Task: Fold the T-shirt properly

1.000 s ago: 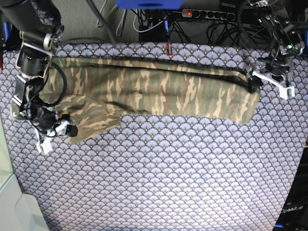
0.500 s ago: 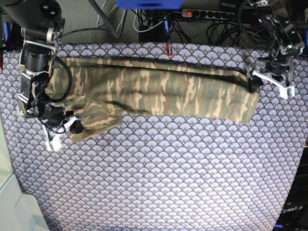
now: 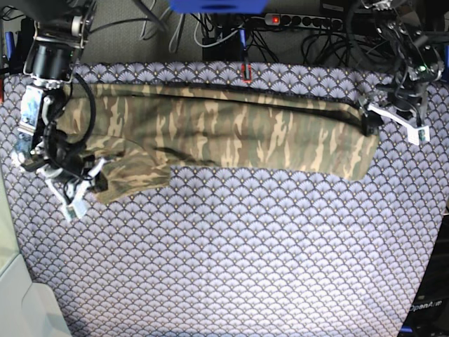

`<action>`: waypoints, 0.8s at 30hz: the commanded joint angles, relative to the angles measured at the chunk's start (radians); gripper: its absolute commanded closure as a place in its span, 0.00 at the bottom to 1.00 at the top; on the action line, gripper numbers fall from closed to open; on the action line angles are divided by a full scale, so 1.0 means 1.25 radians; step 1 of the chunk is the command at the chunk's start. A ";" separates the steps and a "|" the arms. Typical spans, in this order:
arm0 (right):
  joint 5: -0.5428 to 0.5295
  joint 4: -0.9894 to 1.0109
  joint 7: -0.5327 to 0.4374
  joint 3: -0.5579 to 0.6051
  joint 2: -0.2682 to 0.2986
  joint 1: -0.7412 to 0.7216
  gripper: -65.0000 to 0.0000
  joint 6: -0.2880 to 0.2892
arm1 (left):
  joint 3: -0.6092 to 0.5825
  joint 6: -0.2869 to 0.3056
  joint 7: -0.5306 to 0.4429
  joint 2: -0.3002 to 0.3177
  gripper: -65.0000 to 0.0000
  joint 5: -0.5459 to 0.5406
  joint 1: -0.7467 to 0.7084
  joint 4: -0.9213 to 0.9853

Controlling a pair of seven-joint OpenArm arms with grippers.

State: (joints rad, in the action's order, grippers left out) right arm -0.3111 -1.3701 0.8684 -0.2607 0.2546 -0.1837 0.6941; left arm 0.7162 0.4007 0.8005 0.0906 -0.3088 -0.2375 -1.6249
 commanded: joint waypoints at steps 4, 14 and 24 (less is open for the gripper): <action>-0.012 -0.088 0.033 -0.003 0.009 -0.003 1.00 0.003 | 0.002 0.004 -0.015 0.010 0.17 -0.009 0.004 -0.013; -0.007 -0.025 0.037 -0.003 0.013 -0.028 1.00 0.003 | 0.002 0.004 -0.015 0.010 0.17 -0.009 0.002 -0.012; -0.007 0.223 0.036 -0.096 0.041 -0.148 0.40 0.003 | 0.006 0.004 -0.015 0.010 0.17 -0.009 -0.003 -0.017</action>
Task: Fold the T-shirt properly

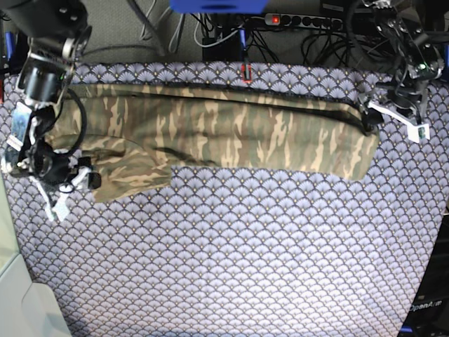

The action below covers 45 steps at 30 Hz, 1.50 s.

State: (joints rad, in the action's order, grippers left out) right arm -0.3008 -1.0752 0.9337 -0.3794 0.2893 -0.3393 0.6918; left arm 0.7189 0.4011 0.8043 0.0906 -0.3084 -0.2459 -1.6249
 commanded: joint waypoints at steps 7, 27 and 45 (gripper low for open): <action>-0.015 0.052 -0.020 0.000 0.020 -0.042 0.37 0.005 | 0.004 0.004 -0.018 0.009 0.17 -0.009 0.003 -0.017; -0.018 0.108 -0.017 0.001 0.004 0.001 0.98 0.005 | 0.001 0.004 -0.018 0.009 0.17 -0.010 0.006 -0.017; -0.020 -0.340 0.042 -0.004 -0.023 0.170 1.00 0.005 | 0.002 0.004 -0.018 0.009 0.18 -0.010 0.003 -0.012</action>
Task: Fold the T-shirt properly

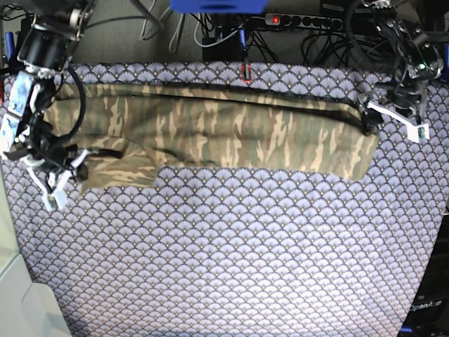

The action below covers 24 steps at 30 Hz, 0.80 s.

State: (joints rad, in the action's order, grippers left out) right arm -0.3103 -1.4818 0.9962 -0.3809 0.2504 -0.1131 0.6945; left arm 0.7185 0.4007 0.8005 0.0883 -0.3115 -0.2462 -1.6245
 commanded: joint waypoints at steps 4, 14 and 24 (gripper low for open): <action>-0.013 -0.124 0.036 -0.004 0.006 0.042 1.00 0.003 | 0.004 0.004 -0.015 0.011 0.18 -0.007 0.004 -0.008; -0.013 -0.337 0.037 -0.019 -0.012 0.219 1.00 0.003 | 0.004 0.004 -0.015 0.011 0.18 -0.007 -0.010 -0.007; -0.013 -0.370 0.043 -0.134 -0.028 0.257 1.00 0.003 | 0.004 0.004 -0.021 0.011 0.18 -0.004 -0.015 -0.007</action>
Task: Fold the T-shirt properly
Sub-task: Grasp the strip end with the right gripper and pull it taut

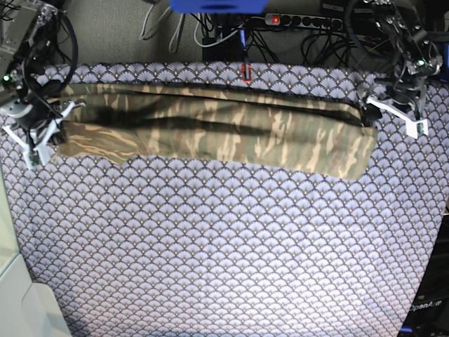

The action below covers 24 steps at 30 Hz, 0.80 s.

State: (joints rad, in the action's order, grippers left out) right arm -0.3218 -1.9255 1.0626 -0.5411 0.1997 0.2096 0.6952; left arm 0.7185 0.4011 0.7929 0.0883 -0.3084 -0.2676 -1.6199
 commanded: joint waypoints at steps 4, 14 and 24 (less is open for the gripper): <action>-0.037 -0.017 -0.016 -0.016 0.010 0.033 1.00 0.002 | 0.004 0.004 -0.016 0.011 0.18 -0.006 0.002 -0.009; -0.092 -0.017 -0.017 -0.016 -0.018 0.069 1.00 0.002 | 0.004 0.004 -0.016 0.011 0.18 -0.008 0.004 -0.009; -0.091 -0.017 -0.017 -0.104 -0.101 0.082 1.00 0.002 | 0.005 0.004 -0.016 0.011 0.18 -0.008 0.004 -0.009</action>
State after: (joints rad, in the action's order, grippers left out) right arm -0.4259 -1.9301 1.0607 -0.6662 0.0620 0.3161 0.6952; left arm 0.7204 0.4007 0.7925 0.0887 -0.3050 -0.2680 -1.6173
